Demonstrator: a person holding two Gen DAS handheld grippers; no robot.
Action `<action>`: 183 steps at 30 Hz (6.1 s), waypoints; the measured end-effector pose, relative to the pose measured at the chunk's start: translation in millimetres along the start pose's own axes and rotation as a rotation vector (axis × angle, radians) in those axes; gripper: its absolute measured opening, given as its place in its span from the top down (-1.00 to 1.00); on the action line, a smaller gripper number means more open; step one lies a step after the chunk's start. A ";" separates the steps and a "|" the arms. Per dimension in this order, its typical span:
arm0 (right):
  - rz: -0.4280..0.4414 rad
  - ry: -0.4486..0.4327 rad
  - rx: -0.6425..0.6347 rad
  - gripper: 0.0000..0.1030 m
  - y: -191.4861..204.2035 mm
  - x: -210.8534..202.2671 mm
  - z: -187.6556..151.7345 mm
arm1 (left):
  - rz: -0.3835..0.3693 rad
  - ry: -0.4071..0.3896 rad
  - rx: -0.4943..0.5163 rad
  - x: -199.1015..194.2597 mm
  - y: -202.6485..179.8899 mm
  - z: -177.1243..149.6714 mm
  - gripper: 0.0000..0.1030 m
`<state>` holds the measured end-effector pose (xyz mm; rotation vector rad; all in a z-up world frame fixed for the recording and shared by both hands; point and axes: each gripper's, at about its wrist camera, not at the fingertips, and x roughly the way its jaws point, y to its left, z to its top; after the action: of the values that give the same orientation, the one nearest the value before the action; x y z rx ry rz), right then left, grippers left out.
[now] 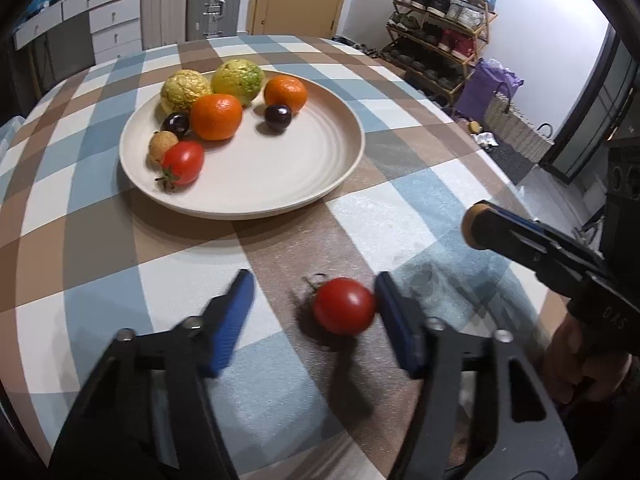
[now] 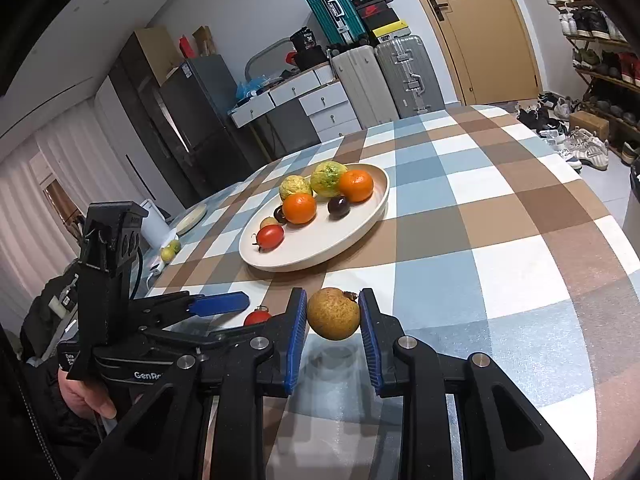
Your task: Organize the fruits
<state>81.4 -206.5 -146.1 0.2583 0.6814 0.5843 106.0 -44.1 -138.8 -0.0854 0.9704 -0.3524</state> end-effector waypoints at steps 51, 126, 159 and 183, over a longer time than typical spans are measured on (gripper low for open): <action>0.054 0.091 0.032 0.48 -26.3 110.7 111.2 | -0.074 -0.070 0.027 43.3 38.5 108.7 0.43; -0.168 -0.486 -0.295 -1.00 96.6 -64.4 45.1 | 0.282 -0.612 -0.098 -175.2 38.5 9.0 -0.98; -0.253 -0.383 -0.363 -1.00 68.6 -0.9 19.2 | 0.350 -0.601 -0.059 -97.5 70.1 -11.2 -0.98; -0.245 -0.333 -0.347 -1.00 65.8 8.0 21.5 | 0.354 -0.649 0.004 -102.3 54.2 -17.5 -0.98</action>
<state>72.8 -149.4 -107.2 -0.0537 0.2756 0.4022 53.0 42.1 -80.1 -0.0194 0.3292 0.0107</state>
